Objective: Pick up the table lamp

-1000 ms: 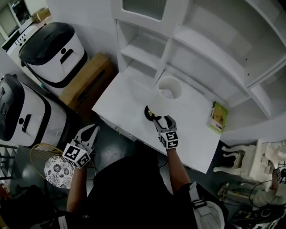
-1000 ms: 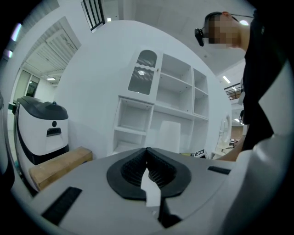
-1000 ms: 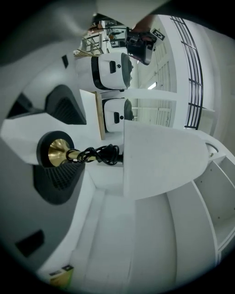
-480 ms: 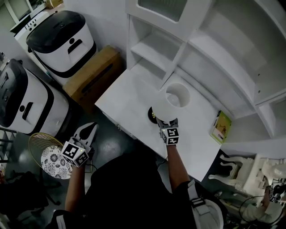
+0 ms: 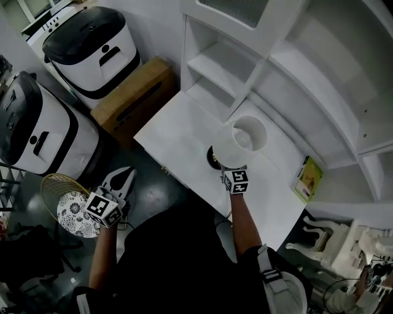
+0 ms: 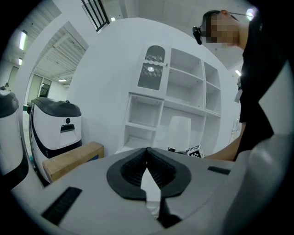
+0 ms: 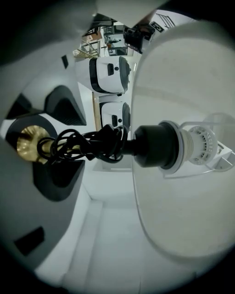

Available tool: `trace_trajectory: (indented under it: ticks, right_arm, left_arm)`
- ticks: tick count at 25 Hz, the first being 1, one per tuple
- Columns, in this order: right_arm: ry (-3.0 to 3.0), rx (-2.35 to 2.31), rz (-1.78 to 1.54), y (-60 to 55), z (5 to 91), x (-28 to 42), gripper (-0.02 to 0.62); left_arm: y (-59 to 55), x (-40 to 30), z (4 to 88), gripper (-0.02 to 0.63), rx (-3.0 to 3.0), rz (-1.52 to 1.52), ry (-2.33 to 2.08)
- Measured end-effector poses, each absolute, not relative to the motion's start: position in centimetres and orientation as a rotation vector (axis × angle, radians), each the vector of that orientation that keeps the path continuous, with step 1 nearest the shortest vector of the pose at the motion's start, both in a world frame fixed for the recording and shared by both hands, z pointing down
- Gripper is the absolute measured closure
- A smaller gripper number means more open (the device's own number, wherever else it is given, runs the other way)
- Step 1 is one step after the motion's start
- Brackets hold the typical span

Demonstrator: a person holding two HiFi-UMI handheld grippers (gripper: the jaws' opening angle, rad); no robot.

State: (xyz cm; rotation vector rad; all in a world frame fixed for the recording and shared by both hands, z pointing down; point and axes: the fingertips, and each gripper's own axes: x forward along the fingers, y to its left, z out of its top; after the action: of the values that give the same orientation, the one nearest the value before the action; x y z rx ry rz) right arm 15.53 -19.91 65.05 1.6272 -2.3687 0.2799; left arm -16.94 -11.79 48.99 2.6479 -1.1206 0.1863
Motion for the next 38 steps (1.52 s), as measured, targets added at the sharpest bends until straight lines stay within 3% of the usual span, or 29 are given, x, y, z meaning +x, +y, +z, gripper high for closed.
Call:
trace_trajectory:
  ticks: [4,6,14,38]
  right_arm:
    - [-2.363,1.645,0.273,-20.8,65.2,15.9,0.367]
    - [-2.36,1.647,0.274,-21.1,65.3,16.0,0.409]
    - [-2.319,1.617,0.135,-21.2,64.8,15.6,0.463]
    - [-2.301,1.64,0.032,-21.8,61.1,14.7,0.485]
  left_arm:
    - [-11.3,-17.3,49.4,0.595,2.621,0.193,-1.144]
    - [-11.1,-17.5,49.4,0.595,2.612,0.189,-1.155]
    - [-10.6,-18.1,50.2,0.595,2.577,0.194,-1.173]
    - [-11.3,-17.9,50.7,0.595,2.598,0.156,-1.143]
